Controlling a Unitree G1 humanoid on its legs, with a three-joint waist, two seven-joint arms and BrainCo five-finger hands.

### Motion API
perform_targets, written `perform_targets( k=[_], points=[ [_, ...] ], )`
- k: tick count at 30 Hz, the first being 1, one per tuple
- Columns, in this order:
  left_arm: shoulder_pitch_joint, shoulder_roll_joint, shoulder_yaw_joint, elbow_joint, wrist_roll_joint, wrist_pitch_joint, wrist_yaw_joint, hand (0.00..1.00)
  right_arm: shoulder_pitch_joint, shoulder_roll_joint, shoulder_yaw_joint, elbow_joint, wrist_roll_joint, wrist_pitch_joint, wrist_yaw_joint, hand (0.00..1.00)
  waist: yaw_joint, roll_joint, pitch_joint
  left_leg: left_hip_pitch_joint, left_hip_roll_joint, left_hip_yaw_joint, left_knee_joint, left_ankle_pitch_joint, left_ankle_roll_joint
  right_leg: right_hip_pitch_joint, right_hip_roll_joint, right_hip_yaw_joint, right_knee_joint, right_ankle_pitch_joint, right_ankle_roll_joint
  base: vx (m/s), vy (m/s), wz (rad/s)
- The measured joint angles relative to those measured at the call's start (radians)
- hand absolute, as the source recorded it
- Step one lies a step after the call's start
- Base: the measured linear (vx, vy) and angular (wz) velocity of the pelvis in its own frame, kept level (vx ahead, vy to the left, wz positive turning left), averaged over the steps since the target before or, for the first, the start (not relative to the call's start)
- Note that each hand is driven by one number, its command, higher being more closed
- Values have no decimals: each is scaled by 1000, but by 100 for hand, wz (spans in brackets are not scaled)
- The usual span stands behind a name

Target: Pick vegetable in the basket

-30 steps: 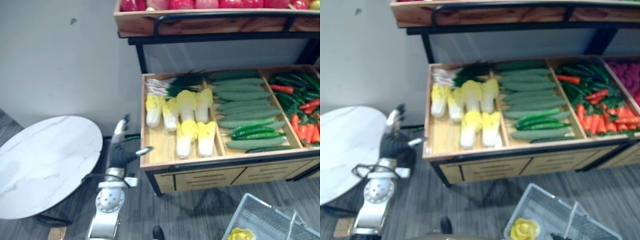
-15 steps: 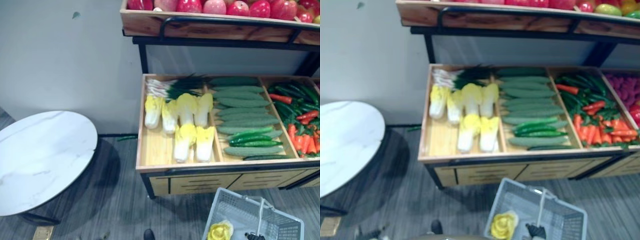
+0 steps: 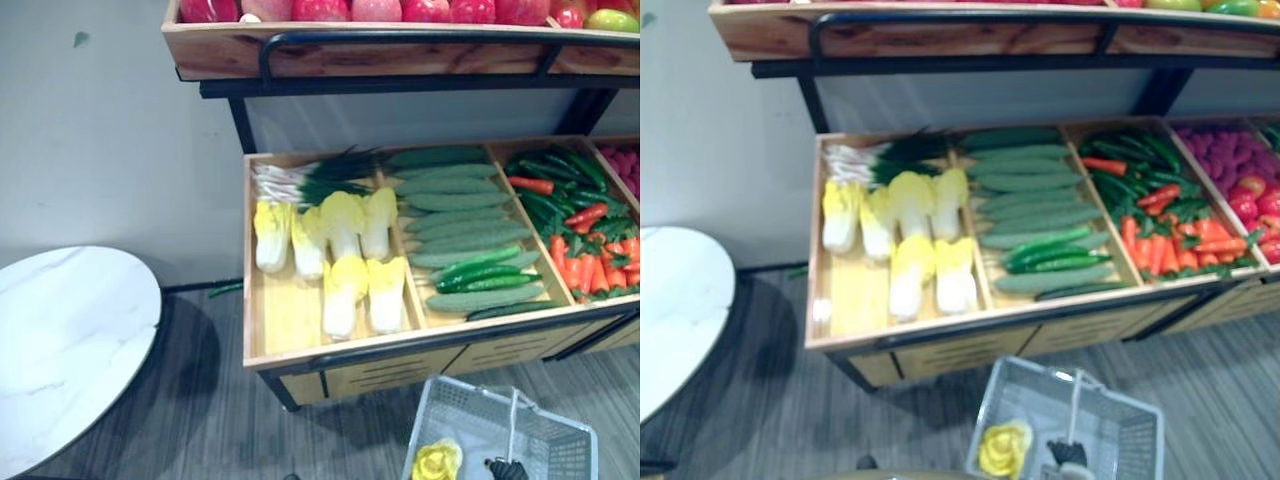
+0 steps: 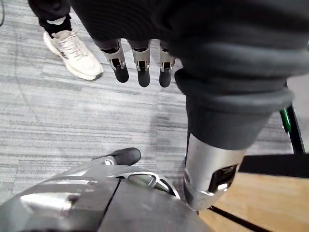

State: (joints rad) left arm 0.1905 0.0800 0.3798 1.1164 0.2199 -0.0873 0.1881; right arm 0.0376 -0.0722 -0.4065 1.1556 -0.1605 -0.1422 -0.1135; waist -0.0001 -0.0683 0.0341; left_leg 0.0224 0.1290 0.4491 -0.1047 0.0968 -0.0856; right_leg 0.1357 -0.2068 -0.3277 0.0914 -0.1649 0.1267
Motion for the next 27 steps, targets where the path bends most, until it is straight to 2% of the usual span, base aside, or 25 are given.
perform_targets(
  k=[6,8,9,10,12,13,14,15,16,17,18,19,20,21,22,23,24,25,26,27],
  points=[
    [1,14,-98,0,1,0,2,0,-2,-10,23,0,-1,0,10,100,-4,12,7,46,8,16,4,-3,-4,10,-2,16,44,0,-1,50,-17,-12],
    [-2,24,-148,-2,1,-1,2,0,-5,-26,22,-2,4,-1,11,100,-9,28,24,74,19,38,7,-23,-9,-19,-5,51,123,0,-1,13,30,-31],
    [-15,27,-182,-3,9,-1,2,0,-8,-37,18,-12,6,-4,12,100,-25,41,34,84,22,47,7,-38,-9,-54,-12,72,191,0,-1,-21,47,-36],
    [-21,32,-197,-2,23,0,1,0,-8,-38,14,-22,11,-7,11,100,-28,42,38,88,20,61,7,-40,-8,-80,-18,91,224,2,-4,-37,59,-62],
    [-50,48,-268,2,40,0,0,0,-13,-28,-21,-61,23,-23,12,100,-28,48,58,102,22,153,7,-55,-5,-185,-9,194,299,46,-32,-36,77,-117],
    [-60,47,-271,7,41,1,0,0,-14,-27,-21,-69,28,-27,12,100,-27,49,63,104,25,184,7,-60,-5,-202,-1,220,293,68,-26,-40,91,-155],
    [-88,51,-277,26,41,2,0,0,-14,-18,-21,-89,45,-33,11,100,-29,52,74,103,30,249,8,-67,2,-236,13,238,258,120,-23,-68,97,-136],
    [-94,52,-276,28,40,2,1,0,-16,-14,-21,-100,53,-34,10,100,-29,52,81,102,34,287,8,-71,7,-250,17,233,231,152,-23,-79,96,-172],
    [-116,50,-276,28,39,2,1,0,-17,-8,-19,-123,56,-35,11,100,-39,55,102,101,37,366,8,-79,21,-252,32,192,131,232,-29,-119,83,-196],
    [-120,39,-249,24,38,-3,1,0,-25,-7,-10,-127,62,-37,11,100,-40,73,118,97,59,461,9,-100,53,-250,39,100,102,247,-50,-131,56,-194],
    [-123,40,-225,22,39,-6,1,0,-29,1,-8,-128,62,-38,11,100,-45,62,129,99,57,508,16,-103,57,-264,16,23,195,191,-78,-109,53,-195],
    [-123,46,-199,16,40,-7,0,0,-30,6,-21,-125,62,-39,10,100,-56,40,138,104,62,577,52,-123,62,-271,-25,-115,378,103,-106,-24,16,-173],
    [-120,48,-188,17,40,-3,-1,0,-19,1,-29,-116,61,-38,10,100,-53,33,138,106,76,636,98,-146,69,-242,-48,-196,481,91,-107,43,-11,-170],
    [-118,48,-186,16,40,0,-2,0,-13,-1,-28,-113,60,-38,10,100,-53,32,137,107,84,663,120,-154,74,-223,-55,-216,505,92,-105,81,-87,-162],
    [-115,49,-181,16,40,3,-7,0,-3,-8,-18,-96,49,-38,12,100,-54,28,135,109,106,696,176,-174,88,-181,-58,-224,496,115,-86,119,-171,-164],
    [-116,49,-171,16,39,4,-11,0,-4,-5,-17,-70,45,-33,15,100,-52,18,132,112,150,728,268,-204,97,-141,-29,-205,410,125,-76,141,-223,-159],
    [-117,52,-156,17,39,4,-17,0,-6,0,-18,-59,43,-31,14,100,-48,26,138,111,188,749,353,-224,113,-123,-11,-210,366,132,-87,139,-255,-139],
    [-119,59,-132,16,40,3,-35,0,-13,12,-42,-51,47,-21,8,100,-52,12,146,80,205,759,454,-287,75,-95,-8,-171,293,124,-103,-69,-185,-83],
    [-127,53,-133,14,39,2,-38,0,-14,-4,-73,-35,53,-9,4,100,-57,7,145,36,115,707,343,-306,42,-81,-25,-140,232,113,-91,-219,-103,-86],
    [-120,26,-142,-3,38,-9,-38,0,-8,-40,-85,-22,52,1,3,100,-53,56,138,14,75,689,225,-198,105,-86,-22,-132,217,80,-53,-285,7,-105]
  ],
)
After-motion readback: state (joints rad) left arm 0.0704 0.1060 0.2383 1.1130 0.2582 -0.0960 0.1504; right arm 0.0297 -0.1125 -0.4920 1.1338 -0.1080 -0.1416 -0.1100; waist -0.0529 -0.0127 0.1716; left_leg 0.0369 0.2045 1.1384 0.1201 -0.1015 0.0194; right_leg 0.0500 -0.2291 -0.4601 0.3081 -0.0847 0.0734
